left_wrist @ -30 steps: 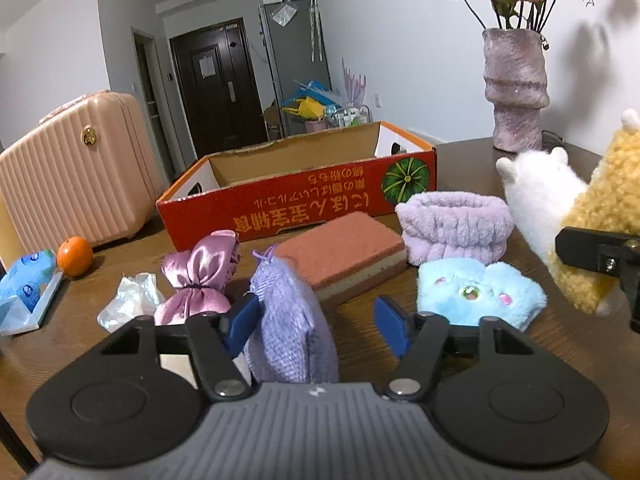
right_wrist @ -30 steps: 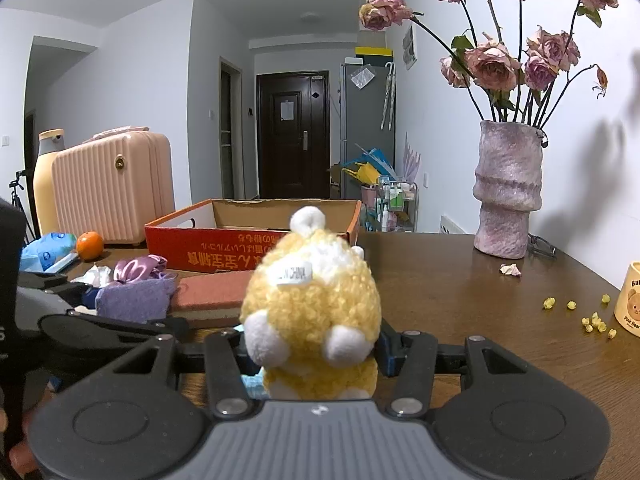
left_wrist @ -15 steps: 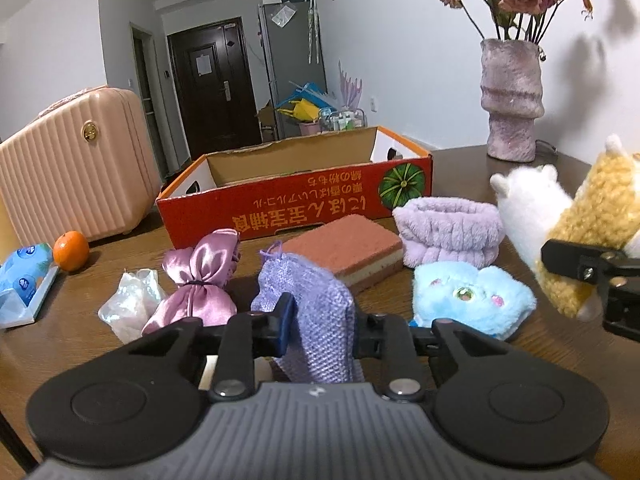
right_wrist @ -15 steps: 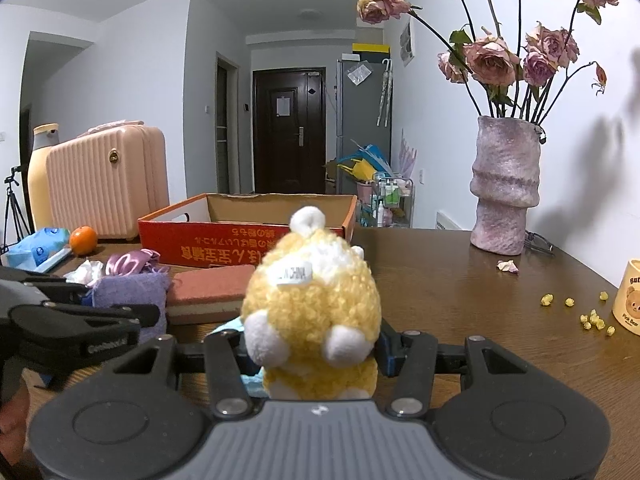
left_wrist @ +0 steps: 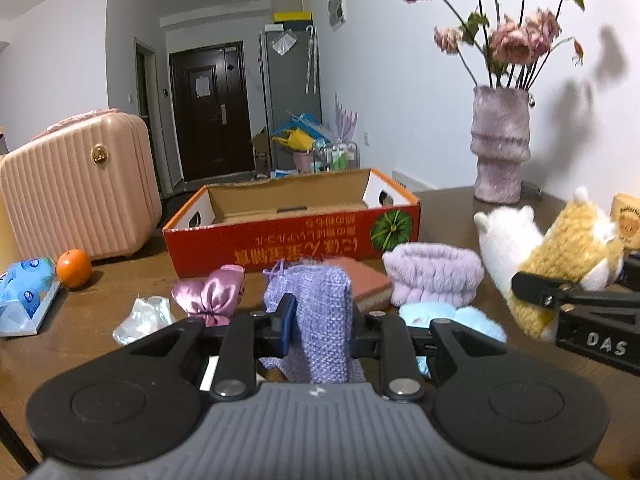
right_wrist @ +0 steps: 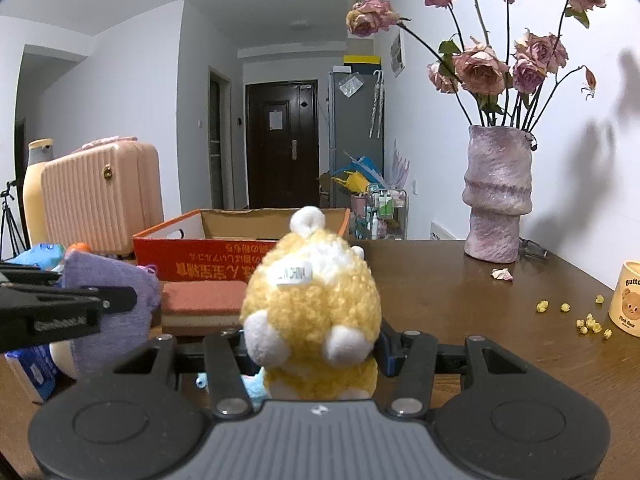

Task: Organize soft objects
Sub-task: 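Carry the pouch and plush up toward the cardboard box with both tools, then open both tools to drop the pouch and plush into the box, then withdraw both tools from the box back over the table, then lower the left tool onto the blue handkerchief pack and grasp it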

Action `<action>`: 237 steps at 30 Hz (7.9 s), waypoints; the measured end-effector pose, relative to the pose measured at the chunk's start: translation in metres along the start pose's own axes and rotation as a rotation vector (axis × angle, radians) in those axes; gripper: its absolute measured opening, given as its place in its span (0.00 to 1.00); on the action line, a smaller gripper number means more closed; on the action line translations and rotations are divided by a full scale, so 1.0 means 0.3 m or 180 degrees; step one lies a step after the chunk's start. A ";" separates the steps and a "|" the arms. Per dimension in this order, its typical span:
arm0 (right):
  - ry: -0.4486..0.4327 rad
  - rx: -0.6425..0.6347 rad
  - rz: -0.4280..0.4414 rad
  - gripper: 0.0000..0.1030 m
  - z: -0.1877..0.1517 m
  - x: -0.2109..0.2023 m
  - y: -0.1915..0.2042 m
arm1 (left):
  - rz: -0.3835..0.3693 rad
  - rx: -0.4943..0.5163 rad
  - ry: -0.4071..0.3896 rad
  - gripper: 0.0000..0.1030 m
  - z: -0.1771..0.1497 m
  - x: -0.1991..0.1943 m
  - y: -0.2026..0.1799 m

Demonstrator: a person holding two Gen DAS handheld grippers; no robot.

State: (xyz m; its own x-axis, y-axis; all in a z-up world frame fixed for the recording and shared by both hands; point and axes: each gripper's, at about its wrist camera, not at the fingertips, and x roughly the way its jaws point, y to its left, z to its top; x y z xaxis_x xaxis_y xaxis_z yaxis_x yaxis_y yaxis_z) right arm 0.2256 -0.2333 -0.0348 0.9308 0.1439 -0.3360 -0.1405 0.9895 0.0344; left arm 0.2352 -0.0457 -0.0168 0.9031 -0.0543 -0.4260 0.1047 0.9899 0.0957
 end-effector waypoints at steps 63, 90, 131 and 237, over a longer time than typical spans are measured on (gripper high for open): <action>-0.0477 -0.0033 0.0103 0.49 0.256 0.253 0.262 | 0.0371 -0.0558 -0.0793 0.24 0.272 0.022 0.322; -0.0322 0.0242 0.0106 0.49 0.416 0.597 0.255 | 0.0380 -0.0661 -0.0803 0.24 0.426 0.310 0.410; 0.0393 0.0144 -0.0177 1.00 0.416 0.806 0.230 | 0.0502 -0.0799 -0.0175 1.00 0.420 0.633 0.445; 0.0247 -0.0269 0.0153 1.00 0.005 0.001 0.122 | 0.0350 -0.0349 0.0693 1.00 -0.114 0.001 0.188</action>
State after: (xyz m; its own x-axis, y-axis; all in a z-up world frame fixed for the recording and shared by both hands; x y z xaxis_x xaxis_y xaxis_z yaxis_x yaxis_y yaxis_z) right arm 0.2213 -0.1972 -0.0322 0.8938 0.1861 -0.4079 -0.2153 0.9762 -0.0263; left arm 0.2271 0.0146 -0.0422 0.7944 0.0721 -0.6031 -0.0455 0.9972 0.0593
